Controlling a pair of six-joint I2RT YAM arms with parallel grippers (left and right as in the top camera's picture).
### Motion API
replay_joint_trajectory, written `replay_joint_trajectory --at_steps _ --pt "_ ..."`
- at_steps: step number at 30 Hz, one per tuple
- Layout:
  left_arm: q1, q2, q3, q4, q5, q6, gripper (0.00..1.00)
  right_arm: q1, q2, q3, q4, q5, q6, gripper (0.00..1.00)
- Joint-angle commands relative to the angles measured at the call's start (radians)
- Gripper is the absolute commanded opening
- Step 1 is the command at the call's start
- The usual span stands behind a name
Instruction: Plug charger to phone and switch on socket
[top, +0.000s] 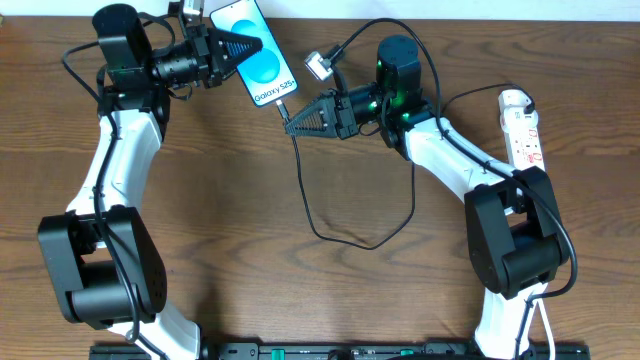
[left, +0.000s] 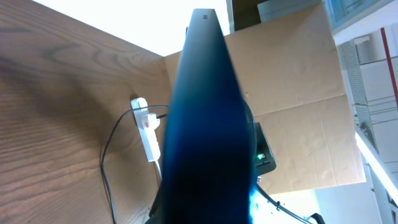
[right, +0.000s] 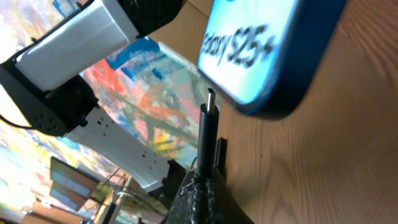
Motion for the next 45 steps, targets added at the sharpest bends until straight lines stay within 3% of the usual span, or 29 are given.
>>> replay_joint_trajectory --at_steps 1,45 --pt "0.003 -0.021 0.02 0.01 0.018 0.002 0.07 -0.001 0.007 0.0 -0.021 -0.036 -0.003 0.01" --pt "-0.009 -0.02 0.019 0.009 0.036 0.024 0.08 -0.011 0.007 -0.001 -0.041 -0.029 -0.016 0.01"
